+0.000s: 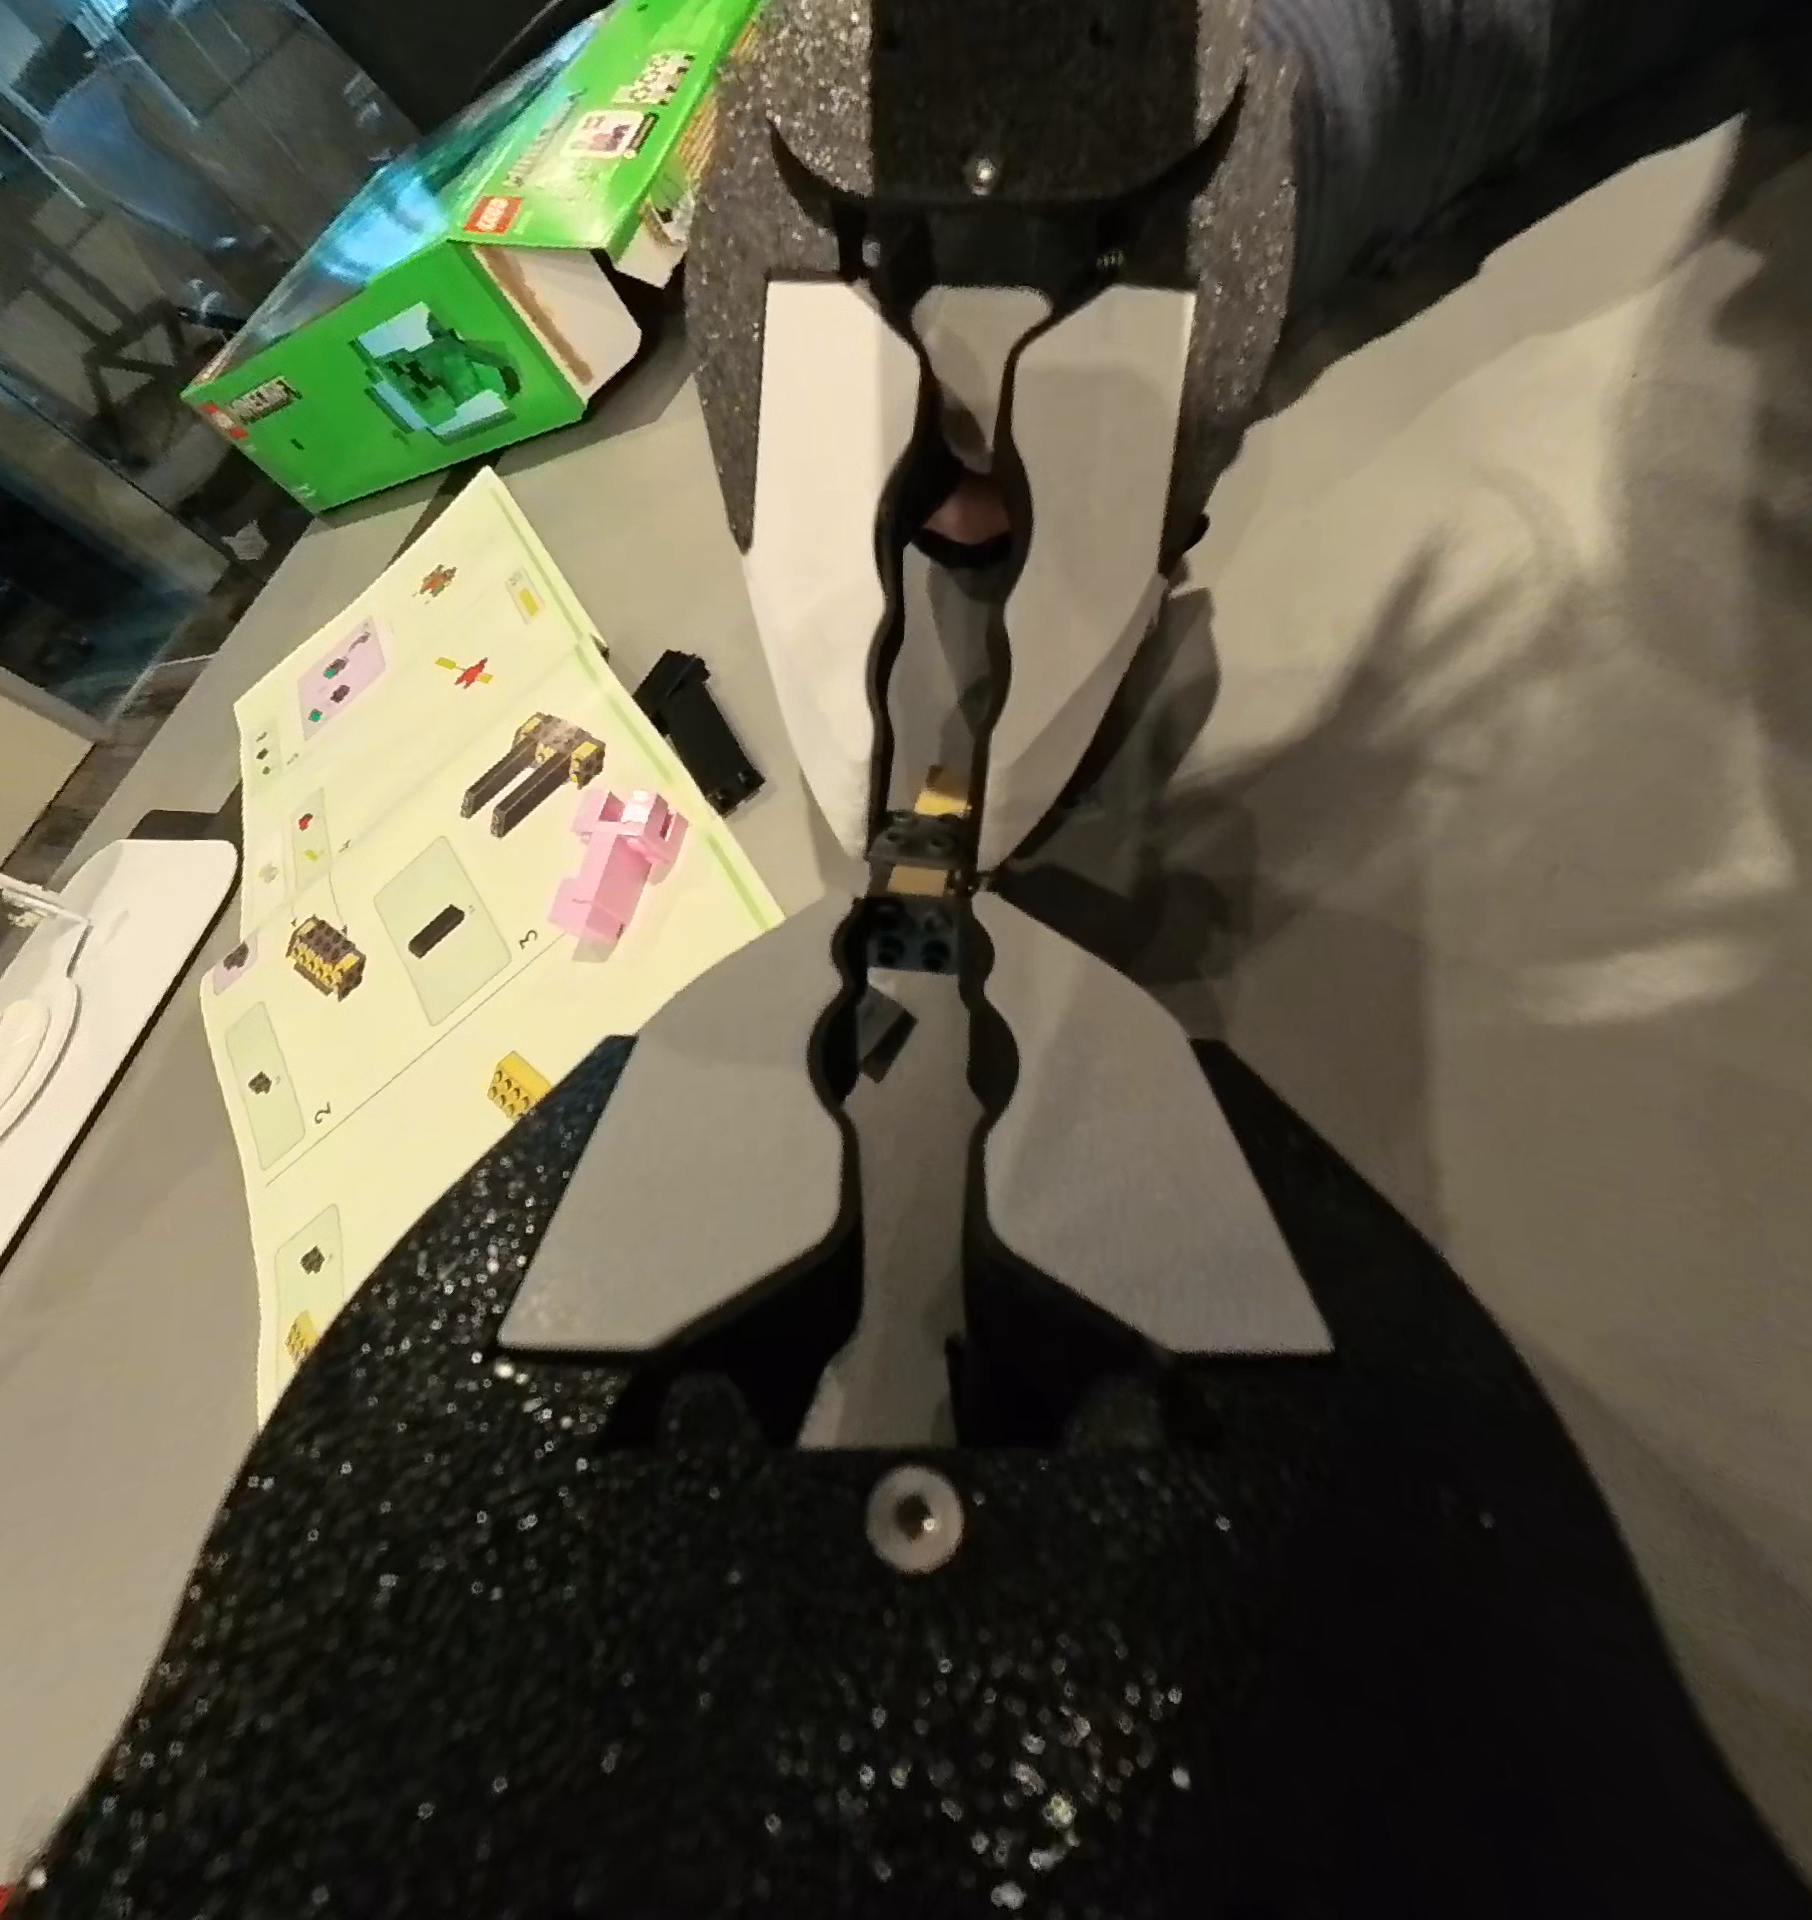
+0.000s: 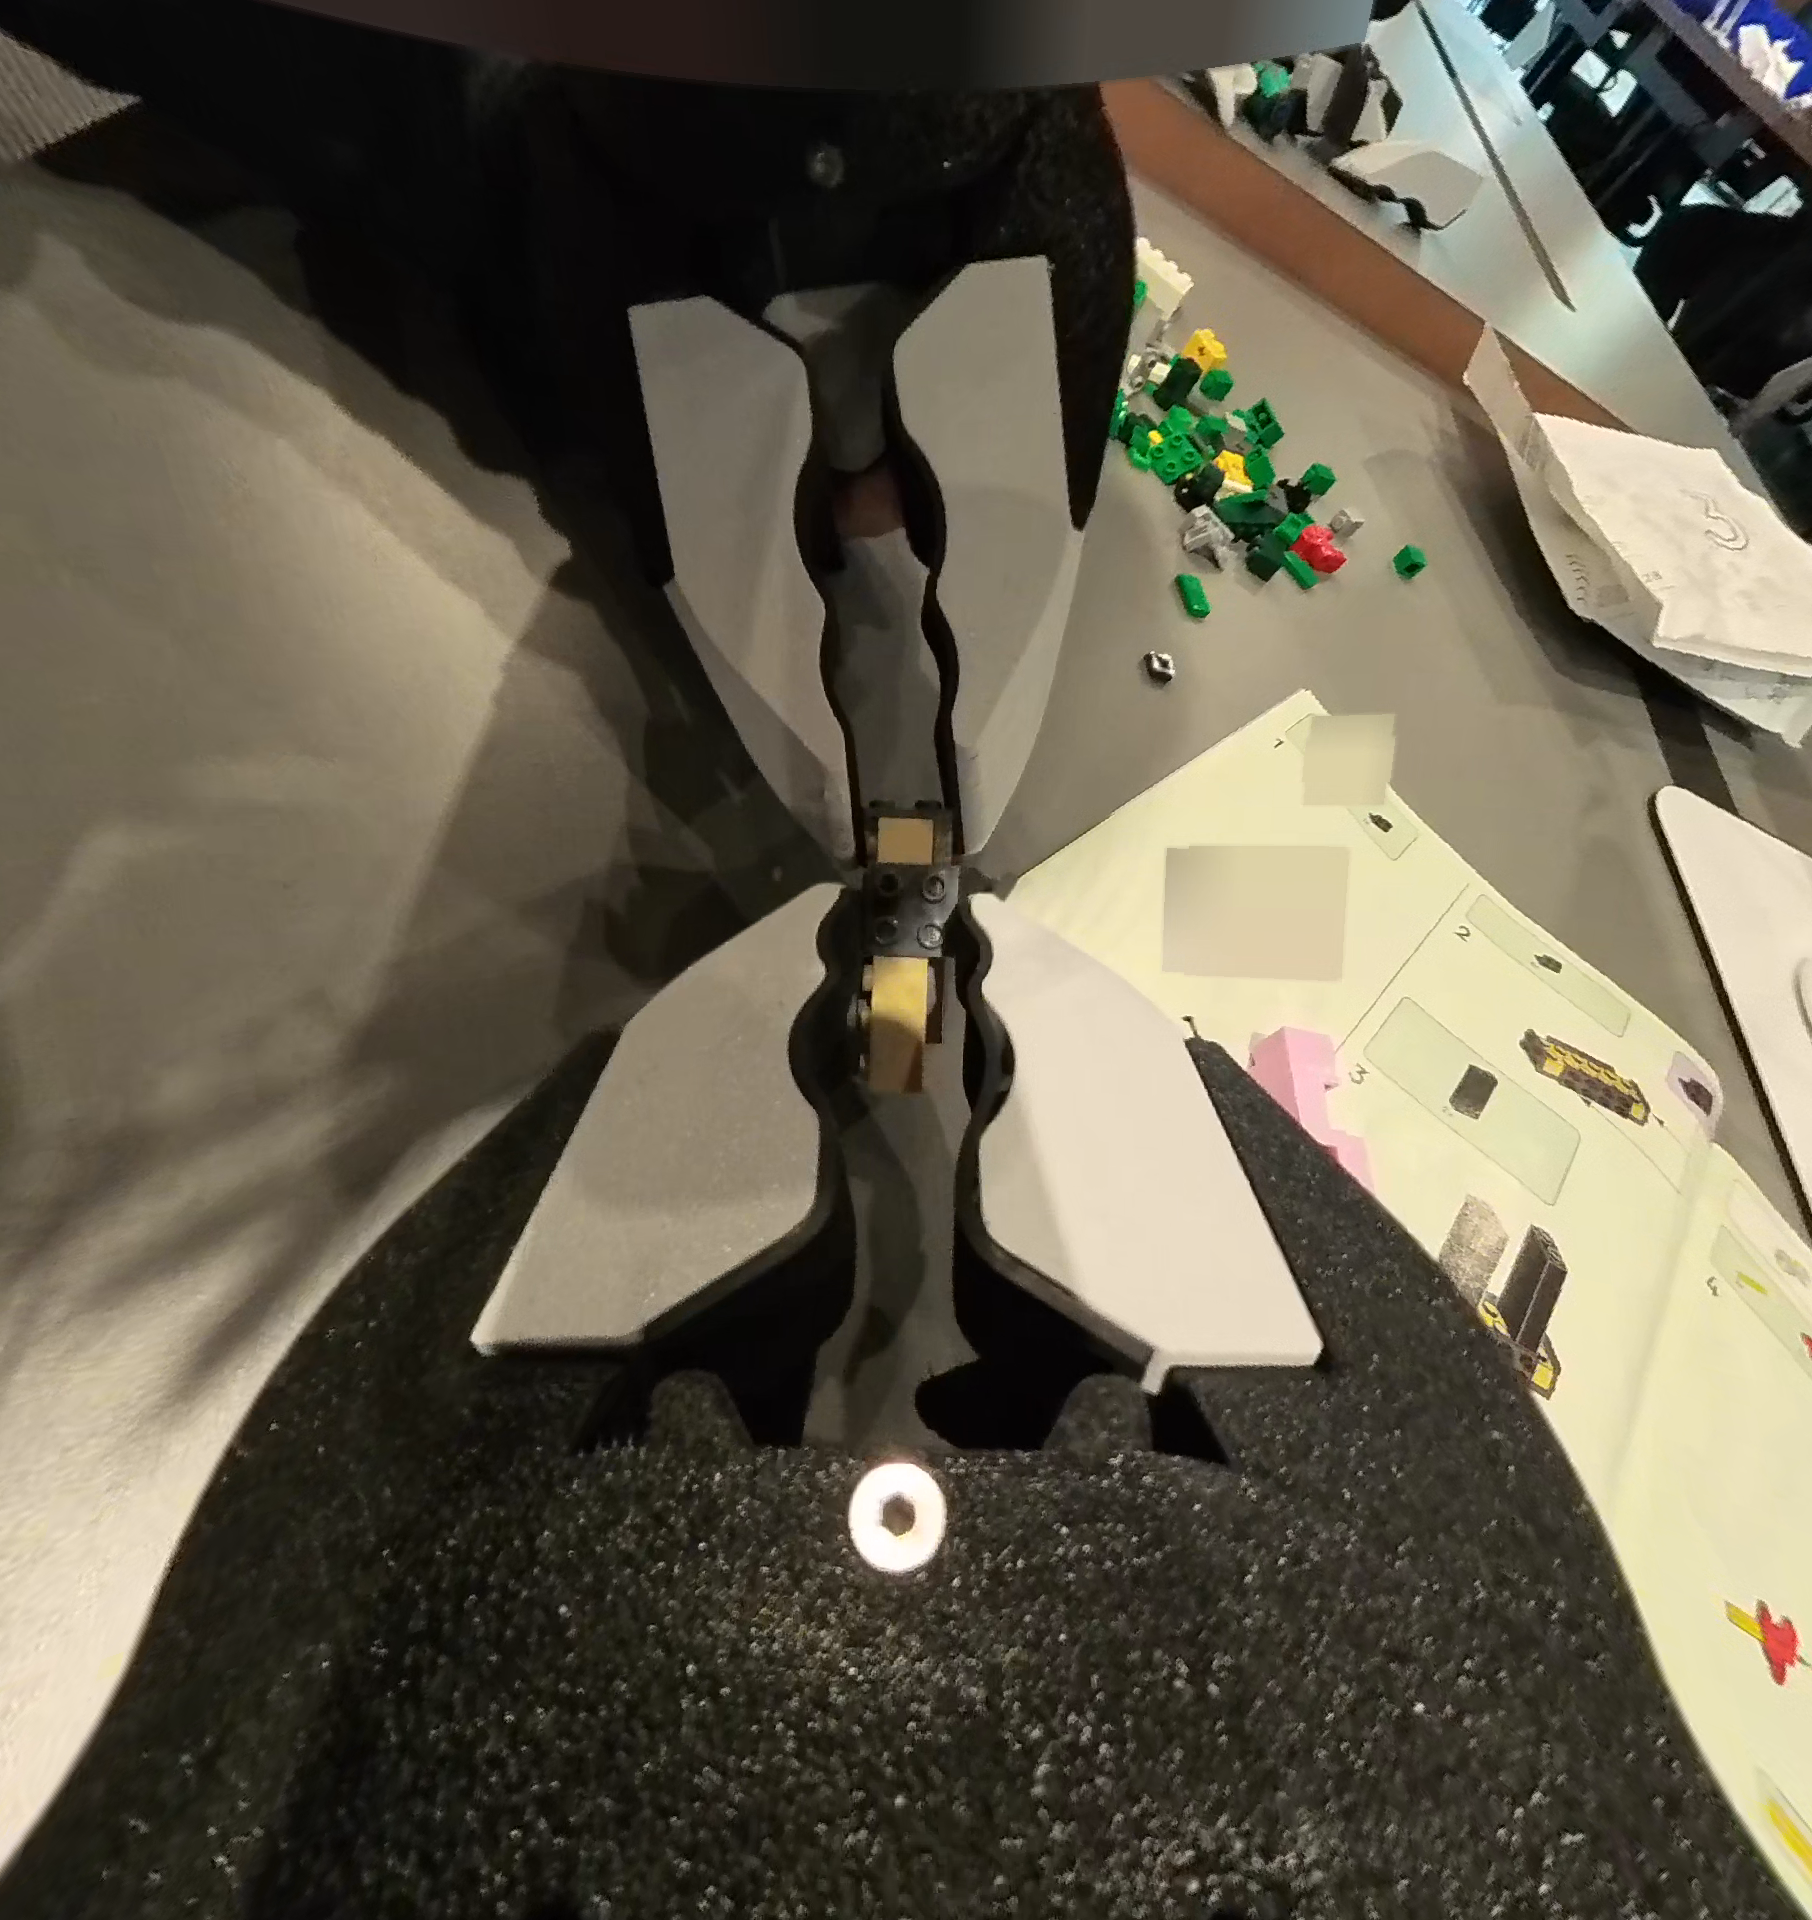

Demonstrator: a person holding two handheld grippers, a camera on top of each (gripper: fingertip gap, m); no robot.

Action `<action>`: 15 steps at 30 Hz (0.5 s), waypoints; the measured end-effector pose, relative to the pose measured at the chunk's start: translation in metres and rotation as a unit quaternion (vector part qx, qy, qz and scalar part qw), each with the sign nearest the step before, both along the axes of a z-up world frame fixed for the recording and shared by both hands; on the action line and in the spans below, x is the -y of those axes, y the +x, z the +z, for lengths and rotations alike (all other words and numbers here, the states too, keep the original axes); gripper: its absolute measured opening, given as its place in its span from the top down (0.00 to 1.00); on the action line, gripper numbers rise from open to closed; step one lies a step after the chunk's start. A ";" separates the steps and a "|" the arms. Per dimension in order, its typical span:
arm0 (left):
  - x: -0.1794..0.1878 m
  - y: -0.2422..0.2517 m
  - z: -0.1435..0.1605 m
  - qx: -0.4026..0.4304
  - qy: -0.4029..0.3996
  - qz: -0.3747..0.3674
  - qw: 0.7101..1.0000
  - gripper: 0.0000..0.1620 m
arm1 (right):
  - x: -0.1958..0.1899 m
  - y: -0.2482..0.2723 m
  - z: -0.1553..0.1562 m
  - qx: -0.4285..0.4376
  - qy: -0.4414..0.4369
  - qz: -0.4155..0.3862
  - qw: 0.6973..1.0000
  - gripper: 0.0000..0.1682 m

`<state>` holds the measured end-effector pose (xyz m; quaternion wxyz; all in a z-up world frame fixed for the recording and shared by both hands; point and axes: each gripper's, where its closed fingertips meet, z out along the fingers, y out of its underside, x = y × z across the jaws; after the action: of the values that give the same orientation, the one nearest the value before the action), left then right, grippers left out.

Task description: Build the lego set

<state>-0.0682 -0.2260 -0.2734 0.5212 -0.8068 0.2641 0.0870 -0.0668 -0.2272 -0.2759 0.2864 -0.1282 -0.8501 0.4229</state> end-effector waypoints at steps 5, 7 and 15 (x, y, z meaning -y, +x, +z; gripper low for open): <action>0.001 0.002 -0.002 -0.003 -0.005 -0.006 1.000 0.90 | 0.000 0.002 -0.002 -0.002 0.009 0.009 1.000 0.90; 0.001 0.002 -0.002 -0.001 -0.007 -0.006 1.000 0.90 | 0.000 0.002 -0.002 0.001 0.008 0.010 1.000 0.90; 0.001 0.002 -0.002 0.003 -0.009 -0.007 1.000 0.90 | -0.001 0.003 0.004 0.002 -0.019 0.012 1.000 0.86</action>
<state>-0.0663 -0.2267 -0.2752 0.5152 -0.8099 0.2690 0.0788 -0.0639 -0.2265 -0.2716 0.2769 -0.1243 -0.8440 0.4421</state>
